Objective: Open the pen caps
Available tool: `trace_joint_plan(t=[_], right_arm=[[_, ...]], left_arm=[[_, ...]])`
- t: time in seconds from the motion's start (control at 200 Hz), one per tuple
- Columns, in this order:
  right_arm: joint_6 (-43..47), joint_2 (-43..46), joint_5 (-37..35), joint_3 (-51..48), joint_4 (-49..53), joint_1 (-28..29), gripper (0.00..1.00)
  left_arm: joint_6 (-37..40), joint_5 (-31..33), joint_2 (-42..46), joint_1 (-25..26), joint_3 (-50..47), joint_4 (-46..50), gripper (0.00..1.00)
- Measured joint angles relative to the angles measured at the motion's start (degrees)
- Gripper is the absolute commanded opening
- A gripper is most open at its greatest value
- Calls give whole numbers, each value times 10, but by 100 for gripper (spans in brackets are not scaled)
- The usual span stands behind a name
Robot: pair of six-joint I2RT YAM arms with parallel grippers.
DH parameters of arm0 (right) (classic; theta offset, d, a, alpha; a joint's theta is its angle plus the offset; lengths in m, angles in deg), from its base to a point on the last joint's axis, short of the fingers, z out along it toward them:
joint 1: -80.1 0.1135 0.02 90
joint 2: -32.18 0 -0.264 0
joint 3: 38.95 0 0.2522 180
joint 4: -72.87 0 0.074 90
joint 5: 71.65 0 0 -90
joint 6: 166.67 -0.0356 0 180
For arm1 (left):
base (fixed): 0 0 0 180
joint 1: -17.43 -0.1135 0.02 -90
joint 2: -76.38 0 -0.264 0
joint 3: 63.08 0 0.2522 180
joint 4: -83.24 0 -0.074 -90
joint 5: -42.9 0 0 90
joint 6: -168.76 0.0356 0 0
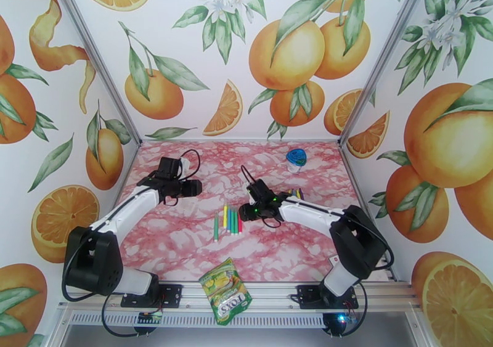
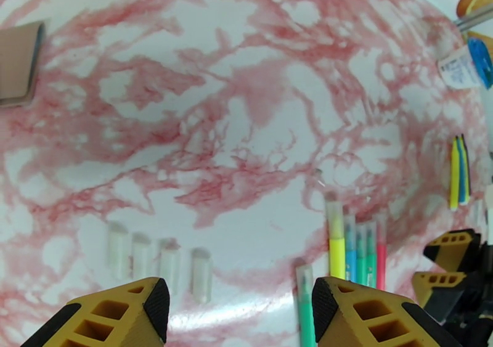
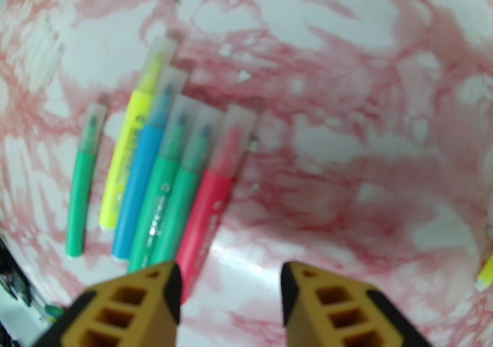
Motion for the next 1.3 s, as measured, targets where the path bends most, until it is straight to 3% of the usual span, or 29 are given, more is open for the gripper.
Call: trace_joint_plan(t=[0.761, 1.301], right_arm=[[-6, -78, 9, 39, 7, 26, 42], [-6, -107, -82, 82, 78, 31, 34]], left_arm=[[-11, -16, 3, -13, -12, -23, 65], [-11, -21, 3, -13, -16, -24, 66]])
